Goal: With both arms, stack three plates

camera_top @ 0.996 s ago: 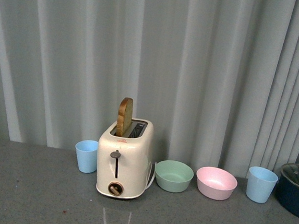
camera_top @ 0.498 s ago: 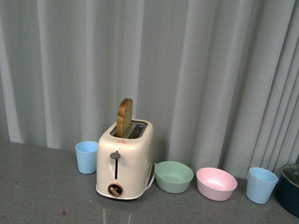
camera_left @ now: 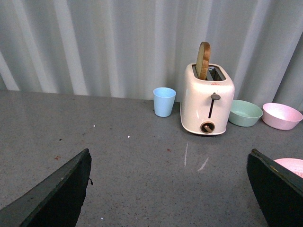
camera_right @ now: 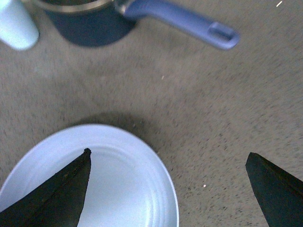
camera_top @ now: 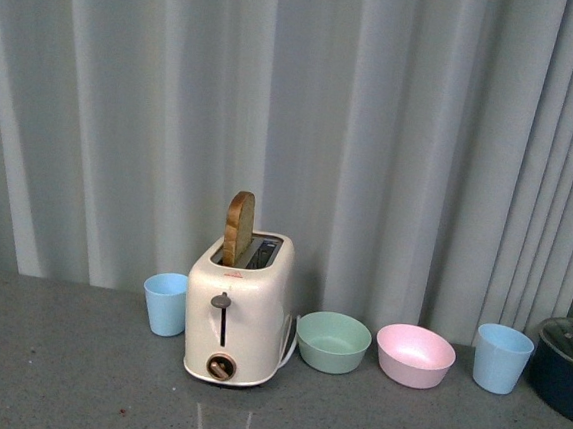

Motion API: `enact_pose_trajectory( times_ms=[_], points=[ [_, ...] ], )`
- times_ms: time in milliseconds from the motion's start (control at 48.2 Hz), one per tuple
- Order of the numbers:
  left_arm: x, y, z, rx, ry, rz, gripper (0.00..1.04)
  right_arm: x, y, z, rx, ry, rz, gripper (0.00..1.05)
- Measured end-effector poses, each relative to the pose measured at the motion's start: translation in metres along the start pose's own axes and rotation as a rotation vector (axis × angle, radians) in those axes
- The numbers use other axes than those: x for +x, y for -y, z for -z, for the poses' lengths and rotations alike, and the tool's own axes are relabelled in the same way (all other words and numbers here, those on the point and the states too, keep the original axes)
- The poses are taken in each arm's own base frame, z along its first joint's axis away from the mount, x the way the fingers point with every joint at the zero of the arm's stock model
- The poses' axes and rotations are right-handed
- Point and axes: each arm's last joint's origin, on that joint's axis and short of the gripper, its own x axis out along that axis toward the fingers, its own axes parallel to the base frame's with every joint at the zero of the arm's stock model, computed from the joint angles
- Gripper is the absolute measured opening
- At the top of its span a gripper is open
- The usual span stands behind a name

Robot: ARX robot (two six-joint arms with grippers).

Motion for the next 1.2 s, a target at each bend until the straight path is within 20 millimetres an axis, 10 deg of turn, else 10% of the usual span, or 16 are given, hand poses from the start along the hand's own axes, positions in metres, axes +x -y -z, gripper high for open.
enact_pose_trajectory(
  times_ms=[332,1016,1203],
  points=[
    [0.000,0.000,0.000,0.000,0.000,0.000,0.98,0.063,0.014,0.056,-0.114,-0.294,-0.052,0.97],
    [0.000,0.000,0.000,0.000,0.000,0.000,0.98,0.088,0.016,0.085,-0.064,-0.340,-0.121,0.97],
    [0.000,0.000,0.000,0.000,0.000,0.000,0.98,0.088,0.014,0.087,-0.068,-0.339,-0.125,0.71]
  ],
)
